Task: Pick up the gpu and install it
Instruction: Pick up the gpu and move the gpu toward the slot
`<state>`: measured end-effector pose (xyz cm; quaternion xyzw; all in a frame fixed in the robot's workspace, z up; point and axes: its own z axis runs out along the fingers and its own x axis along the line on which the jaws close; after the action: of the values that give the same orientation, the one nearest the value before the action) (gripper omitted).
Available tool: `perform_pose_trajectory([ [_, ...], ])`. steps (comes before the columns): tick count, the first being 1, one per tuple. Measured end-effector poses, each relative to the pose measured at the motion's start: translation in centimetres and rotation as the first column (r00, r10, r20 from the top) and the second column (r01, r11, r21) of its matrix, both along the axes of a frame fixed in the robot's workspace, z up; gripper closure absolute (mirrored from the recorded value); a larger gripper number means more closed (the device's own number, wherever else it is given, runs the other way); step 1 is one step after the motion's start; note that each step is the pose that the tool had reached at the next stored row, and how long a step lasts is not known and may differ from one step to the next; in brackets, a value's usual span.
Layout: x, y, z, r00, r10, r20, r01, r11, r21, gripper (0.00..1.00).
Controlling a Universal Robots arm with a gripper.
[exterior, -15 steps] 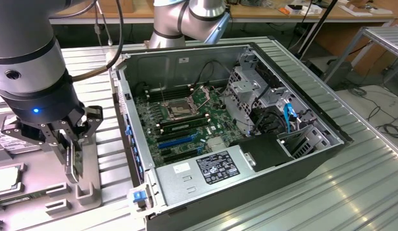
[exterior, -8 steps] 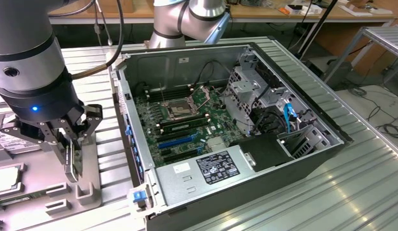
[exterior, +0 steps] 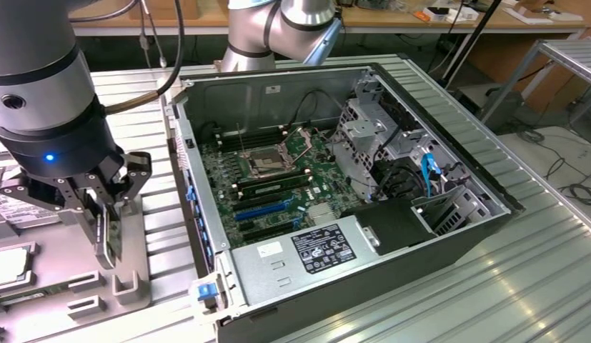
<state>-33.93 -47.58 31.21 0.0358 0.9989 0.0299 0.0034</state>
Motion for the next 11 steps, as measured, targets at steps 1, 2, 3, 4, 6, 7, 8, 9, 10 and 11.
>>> perform_pose_trajectory([
  [1,0.0,0.0,0.06,1.0,0.0,0.0,0.0,1.0,0.0003,0.73],
  [2,0.0,0.0,0.1,1.0,0.0,0.0,0.0,1.0,0.0005,0.73],
  [3,0.0,0.0,0.19,1.0,0.0,-0.0001,0.0,1.0,0.0009,0.73],
  [4,0.0,0.0,0.27,1.0,0.0,0.0,0.0,1.0,0.0013,0.73],
  [6,0.0,0.0,0.38,1.0,0.0,-0.0001,0.0,1.0,0.0018,0.73],
  [7,0.0,0.0,0.44,1.0,0.0,-0.0001,0.0,1.0,0.002,0.73],
  [8,0.0,0.0,0.49,1.0,0.0,0.0,0.0,1.0,0.0022,0.73],
  [9,0.0,0.0,0.56,1.0,0.0,0.0,0.0,1.0,0.0026,0.73],
  [10,0.0,0.0,0.7,1.0,0.0,0.0,0.0,1.0,0.0033,0.73],
  [11,0.0,0.0,0.78,1.0,0.0,0.0,0.0,1.0,0.0037,0.73],
])
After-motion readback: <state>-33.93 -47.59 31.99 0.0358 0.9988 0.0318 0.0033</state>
